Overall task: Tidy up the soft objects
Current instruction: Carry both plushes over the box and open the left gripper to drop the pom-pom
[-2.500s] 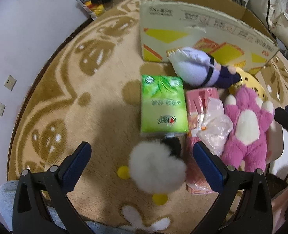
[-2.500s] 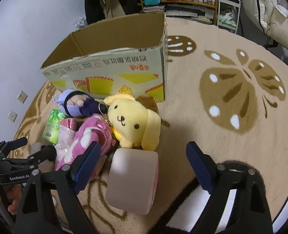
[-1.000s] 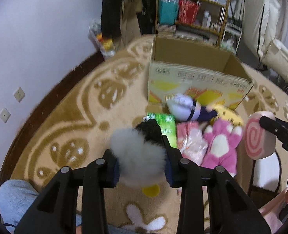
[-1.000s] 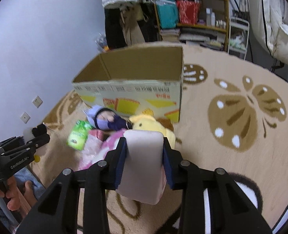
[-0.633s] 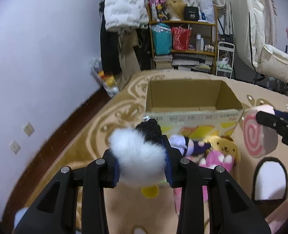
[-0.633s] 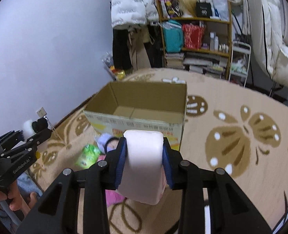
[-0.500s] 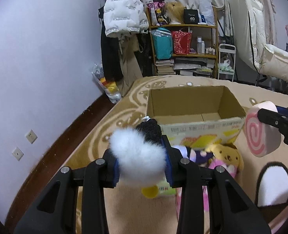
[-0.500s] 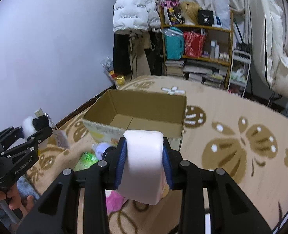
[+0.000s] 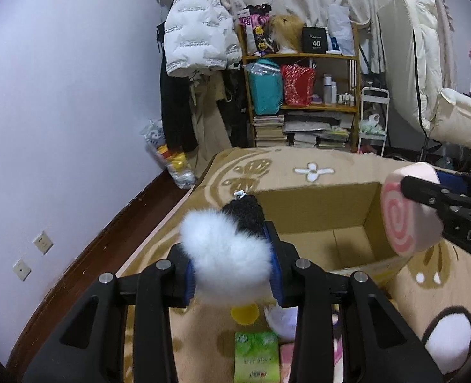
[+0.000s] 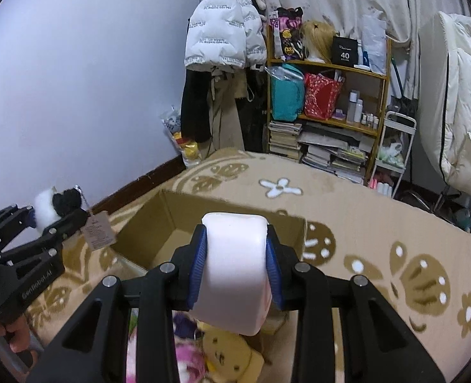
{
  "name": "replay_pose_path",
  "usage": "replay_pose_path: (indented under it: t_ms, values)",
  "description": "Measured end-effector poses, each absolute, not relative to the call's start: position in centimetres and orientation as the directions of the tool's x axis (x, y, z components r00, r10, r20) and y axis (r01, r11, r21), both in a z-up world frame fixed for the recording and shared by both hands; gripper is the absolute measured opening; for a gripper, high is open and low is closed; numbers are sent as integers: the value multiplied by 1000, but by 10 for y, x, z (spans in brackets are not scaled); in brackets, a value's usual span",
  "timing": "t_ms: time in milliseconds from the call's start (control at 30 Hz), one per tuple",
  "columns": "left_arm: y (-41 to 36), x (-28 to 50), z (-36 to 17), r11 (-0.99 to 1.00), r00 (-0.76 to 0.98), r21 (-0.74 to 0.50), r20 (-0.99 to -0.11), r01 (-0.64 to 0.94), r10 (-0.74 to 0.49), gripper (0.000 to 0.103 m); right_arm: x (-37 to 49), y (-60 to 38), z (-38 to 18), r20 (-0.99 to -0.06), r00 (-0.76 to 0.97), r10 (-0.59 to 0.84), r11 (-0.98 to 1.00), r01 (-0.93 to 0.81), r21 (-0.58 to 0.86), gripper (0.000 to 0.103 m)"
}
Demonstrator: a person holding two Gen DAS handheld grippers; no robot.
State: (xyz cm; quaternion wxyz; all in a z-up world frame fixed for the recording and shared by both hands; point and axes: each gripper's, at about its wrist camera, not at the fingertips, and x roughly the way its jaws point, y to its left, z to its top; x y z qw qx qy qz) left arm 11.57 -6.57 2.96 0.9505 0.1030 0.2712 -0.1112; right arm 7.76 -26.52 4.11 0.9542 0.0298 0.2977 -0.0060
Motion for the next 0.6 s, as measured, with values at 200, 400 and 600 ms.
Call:
replay_pose_path:
  t_ms: [200,400,600]
  values:
    - [-83,148,30,946,819,121,-542,301,-191,35,101,-270,37,-549,836,30,997,17,81,38]
    - [-99,171,11,938,798,138,-573,317,-186,35,121,-271,23,-554,832,32,998,5,64,39]
    - [-109,183,-16,930,755,144,-631,338,-176,36,133,-279,-1,-588,807,51,996,0,86,39]
